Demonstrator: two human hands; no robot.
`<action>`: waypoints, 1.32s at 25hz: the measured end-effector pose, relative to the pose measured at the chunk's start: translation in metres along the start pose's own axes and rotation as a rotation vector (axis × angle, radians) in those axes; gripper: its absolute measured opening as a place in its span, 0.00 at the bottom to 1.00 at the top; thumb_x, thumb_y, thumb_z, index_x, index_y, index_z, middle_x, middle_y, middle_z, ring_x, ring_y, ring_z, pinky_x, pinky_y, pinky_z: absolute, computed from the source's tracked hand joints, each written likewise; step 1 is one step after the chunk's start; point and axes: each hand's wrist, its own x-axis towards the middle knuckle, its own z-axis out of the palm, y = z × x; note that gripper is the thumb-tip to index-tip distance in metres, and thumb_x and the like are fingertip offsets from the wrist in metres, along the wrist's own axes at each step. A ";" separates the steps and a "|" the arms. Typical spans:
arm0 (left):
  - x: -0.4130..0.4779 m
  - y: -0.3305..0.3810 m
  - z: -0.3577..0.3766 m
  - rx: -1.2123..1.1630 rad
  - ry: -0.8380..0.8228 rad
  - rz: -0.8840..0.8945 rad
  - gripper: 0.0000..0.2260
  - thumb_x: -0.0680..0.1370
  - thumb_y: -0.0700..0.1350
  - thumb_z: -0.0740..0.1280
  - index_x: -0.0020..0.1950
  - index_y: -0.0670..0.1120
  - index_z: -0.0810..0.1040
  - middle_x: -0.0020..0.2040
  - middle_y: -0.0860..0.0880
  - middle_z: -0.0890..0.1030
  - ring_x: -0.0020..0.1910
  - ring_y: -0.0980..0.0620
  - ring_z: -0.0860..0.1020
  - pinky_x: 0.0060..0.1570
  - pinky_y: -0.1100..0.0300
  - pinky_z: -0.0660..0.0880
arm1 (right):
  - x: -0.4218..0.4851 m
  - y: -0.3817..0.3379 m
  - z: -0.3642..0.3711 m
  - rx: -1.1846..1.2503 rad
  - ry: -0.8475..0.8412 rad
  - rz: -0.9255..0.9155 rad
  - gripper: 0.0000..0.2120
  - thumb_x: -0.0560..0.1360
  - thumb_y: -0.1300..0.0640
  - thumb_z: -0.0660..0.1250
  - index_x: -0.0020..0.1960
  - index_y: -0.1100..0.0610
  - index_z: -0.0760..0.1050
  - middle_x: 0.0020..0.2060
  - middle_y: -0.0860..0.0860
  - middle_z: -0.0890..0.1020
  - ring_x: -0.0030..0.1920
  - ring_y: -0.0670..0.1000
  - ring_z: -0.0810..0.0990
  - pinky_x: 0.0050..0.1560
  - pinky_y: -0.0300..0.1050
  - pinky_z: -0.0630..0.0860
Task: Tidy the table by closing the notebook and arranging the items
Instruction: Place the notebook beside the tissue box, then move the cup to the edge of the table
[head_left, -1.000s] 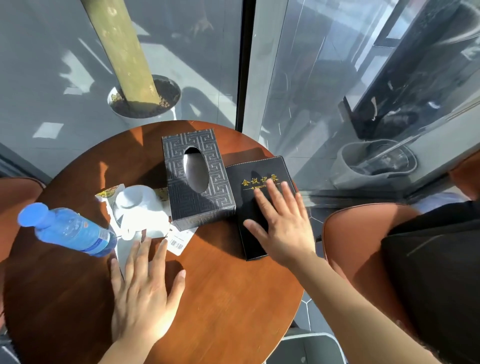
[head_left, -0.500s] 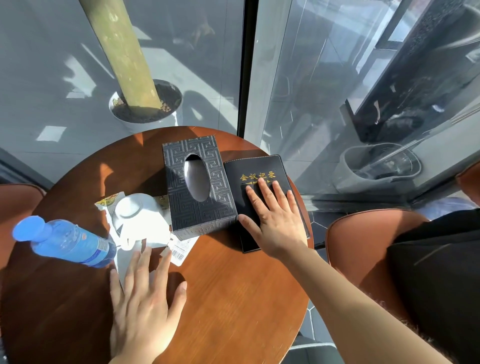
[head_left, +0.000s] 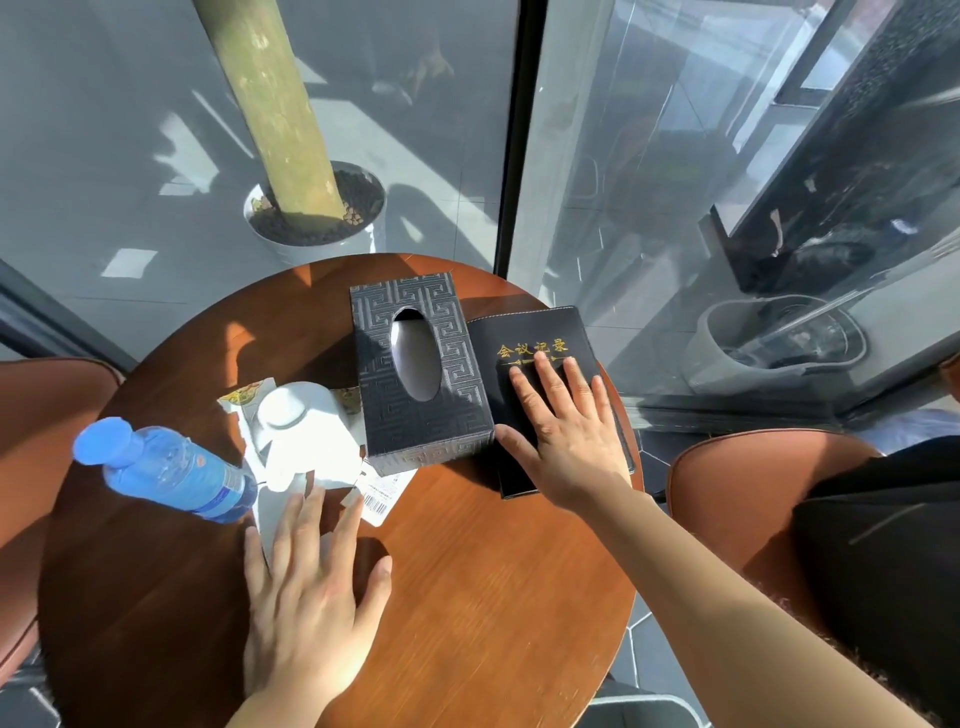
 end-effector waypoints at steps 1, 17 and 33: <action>0.000 0.000 -0.002 0.008 -0.007 -0.006 0.30 0.76 0.62 0.58 0.74 0.49 0.68 0.76 0.38 0.65 0.77 0.39 0.61 0.73 0.32 0.54 | -0.006 -0.002 -0.003 0.038 0.065 -0.024 0.34 0.79 0.31 0.44 0.81 0.44 0.47 0.82 0.49 0.46 0.81 0.54 0.39 0.78 0.59 0.37; -0.009 0.000 -0.006 -0.244 0.256 -0.084 0.20 0.78 0.54 0.64 0.65 0.46 0.77 0.68 0.40 0.75 0.71 0.40 0.70 0.71 0.35 0.62 | -0.107 -0.104 0.056 0.165 0.214 -0.171 0.22 0.80 0.47 0.63 0.69 0.58 0.75 0.71 0.53 0.75 0.73 0.57 0.70 0.70 0.56 0.70; 0.058 0.018 -0.055 -0.542 0.308 -0.617 0.11 0.78 0.43 0.68 0.57 0.39 0.76 0.52 0.37 0.80 0.51 0.39 0.80 0.46 0.52 0.75 | -0.104 -0.100 0.072 0.117 0.249 -0.167 0.22 0.80 0.44 0.60 0.68 0.55 0.73 0.71 0.52 0.73 0.73 0.56 0.67 0.70 0.54 0.67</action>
